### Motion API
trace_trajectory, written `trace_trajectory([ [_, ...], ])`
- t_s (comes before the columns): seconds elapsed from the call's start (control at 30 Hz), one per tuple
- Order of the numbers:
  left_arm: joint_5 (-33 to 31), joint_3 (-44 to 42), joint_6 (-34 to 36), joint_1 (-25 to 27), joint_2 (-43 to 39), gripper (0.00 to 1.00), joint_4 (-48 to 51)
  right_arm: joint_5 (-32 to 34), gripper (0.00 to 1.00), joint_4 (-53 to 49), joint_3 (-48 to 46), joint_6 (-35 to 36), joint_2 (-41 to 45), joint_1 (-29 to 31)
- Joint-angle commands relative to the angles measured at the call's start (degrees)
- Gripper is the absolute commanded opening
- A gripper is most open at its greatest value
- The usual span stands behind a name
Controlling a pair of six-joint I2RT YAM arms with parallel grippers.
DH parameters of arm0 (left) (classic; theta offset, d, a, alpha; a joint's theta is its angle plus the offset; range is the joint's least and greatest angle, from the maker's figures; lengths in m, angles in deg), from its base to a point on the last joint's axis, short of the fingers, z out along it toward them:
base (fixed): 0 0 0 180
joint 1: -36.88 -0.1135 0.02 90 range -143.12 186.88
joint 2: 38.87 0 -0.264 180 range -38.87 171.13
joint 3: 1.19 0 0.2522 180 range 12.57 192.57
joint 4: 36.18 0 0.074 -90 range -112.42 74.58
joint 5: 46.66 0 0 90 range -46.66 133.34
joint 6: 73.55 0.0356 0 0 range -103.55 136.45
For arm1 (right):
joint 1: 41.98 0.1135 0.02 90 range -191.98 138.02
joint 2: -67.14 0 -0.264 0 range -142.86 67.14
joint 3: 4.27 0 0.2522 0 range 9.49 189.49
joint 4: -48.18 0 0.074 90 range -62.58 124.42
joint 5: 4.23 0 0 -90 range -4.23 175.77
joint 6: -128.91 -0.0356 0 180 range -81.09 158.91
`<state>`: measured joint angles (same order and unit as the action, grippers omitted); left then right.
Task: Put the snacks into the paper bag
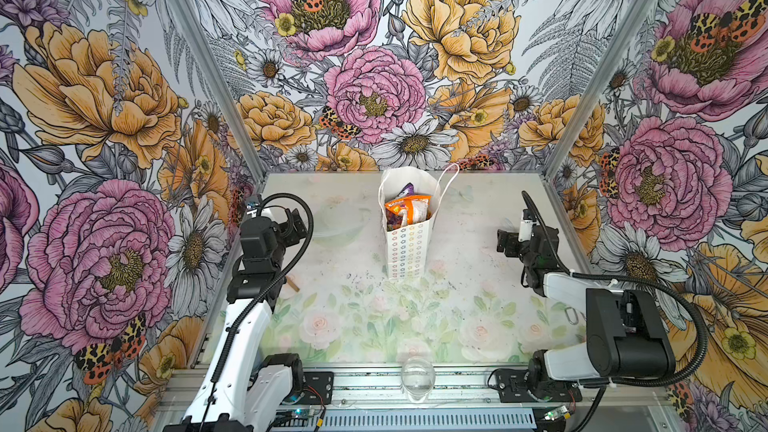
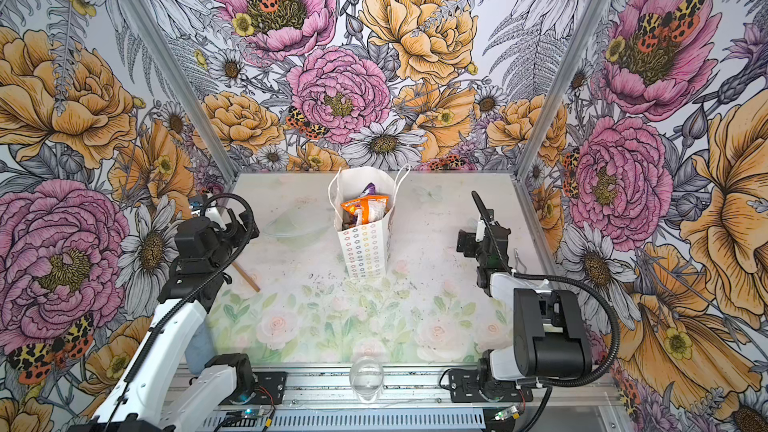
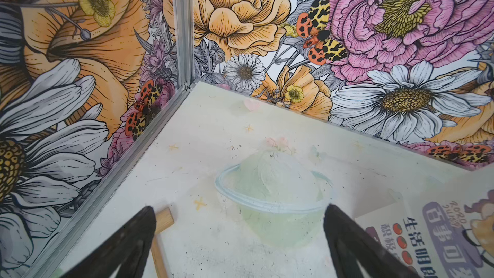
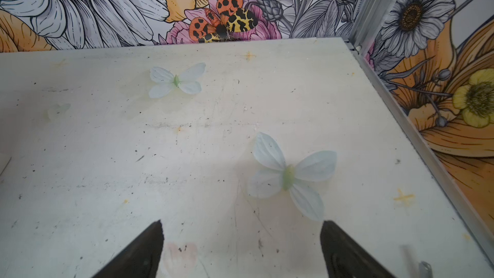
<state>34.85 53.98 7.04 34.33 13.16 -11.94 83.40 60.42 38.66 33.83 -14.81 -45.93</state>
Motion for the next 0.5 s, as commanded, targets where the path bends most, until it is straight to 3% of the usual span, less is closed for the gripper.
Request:
trace_trajectory([
  [0.0, 0.52, -2.15, 2.92, -0.7, 0.83, 0.99, -7.1, 2.55, 0.93, 6.24, -0.32, -1.5, -0.44, -0.09],
  [0.13, -0.32, -6.09, 4.38, -1.02, 2.18, 0.99, -14.27, 5.49, 0.93, 7.35, -0.55, -2.55, -0.72, 0.08],
  [0.23, 0.4, -10.2, 5.43, -1.47, 3.33, 0.99, -22.27, 6.27, 0.93, 15.66, -3.84, -2.01, -2.5, 0.22],
  [0.47, 1.47, -14.26, 6.37, -2.52, 8.93, 0.99, -32.43, 8.15, 0.93, 16.43, -3.75, -0.72, -4.01, 1.98],
])
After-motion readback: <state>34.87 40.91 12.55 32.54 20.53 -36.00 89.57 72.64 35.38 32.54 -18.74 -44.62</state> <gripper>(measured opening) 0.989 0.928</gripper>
